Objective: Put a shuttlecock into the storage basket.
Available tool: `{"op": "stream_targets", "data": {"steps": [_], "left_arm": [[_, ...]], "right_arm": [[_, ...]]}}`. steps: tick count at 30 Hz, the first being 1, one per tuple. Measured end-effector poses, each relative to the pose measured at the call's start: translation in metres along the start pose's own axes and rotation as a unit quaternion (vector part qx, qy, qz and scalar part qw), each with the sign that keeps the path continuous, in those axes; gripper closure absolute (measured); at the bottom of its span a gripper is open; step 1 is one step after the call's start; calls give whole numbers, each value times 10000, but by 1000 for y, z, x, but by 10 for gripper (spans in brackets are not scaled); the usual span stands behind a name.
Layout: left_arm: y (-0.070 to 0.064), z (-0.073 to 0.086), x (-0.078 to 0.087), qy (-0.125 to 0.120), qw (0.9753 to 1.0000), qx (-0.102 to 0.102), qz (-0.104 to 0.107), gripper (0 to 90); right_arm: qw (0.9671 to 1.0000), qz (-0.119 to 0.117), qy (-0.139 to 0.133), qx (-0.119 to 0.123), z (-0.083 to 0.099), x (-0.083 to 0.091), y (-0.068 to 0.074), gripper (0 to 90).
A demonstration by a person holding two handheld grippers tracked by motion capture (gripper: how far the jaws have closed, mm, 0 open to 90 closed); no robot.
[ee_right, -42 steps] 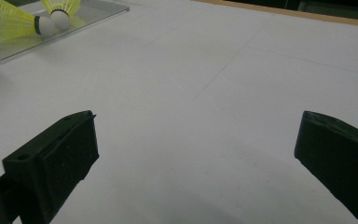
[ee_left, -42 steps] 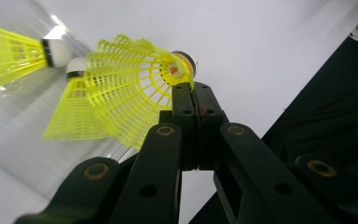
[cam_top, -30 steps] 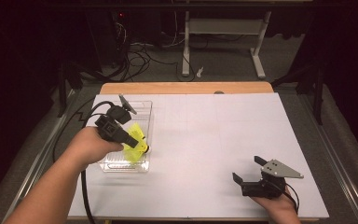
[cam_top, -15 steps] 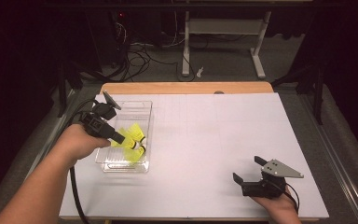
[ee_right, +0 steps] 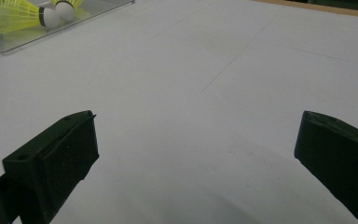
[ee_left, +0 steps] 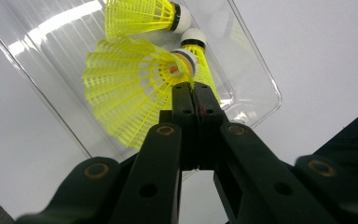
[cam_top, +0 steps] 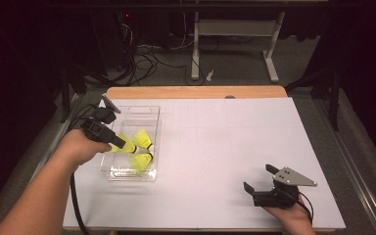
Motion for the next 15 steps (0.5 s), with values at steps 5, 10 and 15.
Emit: {"op": "stream_targets", "data": {"steps": [5, 10, 15], "left_arm": [[6, -4, -6, 13, 10000, 70, 3, 900], [9, -10, -14, 49, 10000, 69, -9, 900], [12, -15, -22, 49, 10000, 55, 3, 900]], "right_arm": [[10000, -14, 12, 3, 0, -1, 0, 1], [10000, -20, 35, -2, 1, -2, 1, 1], [10000, -41, 75, -4, 2, -3, 2, 1]]}}
Point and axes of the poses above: each handheld gripper's, and its own axes: x roughly backward along the jaws, z roughly out of its underside, y roughly to its left, the point moved 6 cm from there along -x, roughly forward along the jaws, and after that the axes turned 8 degrees about y, right-handed, at the moved point
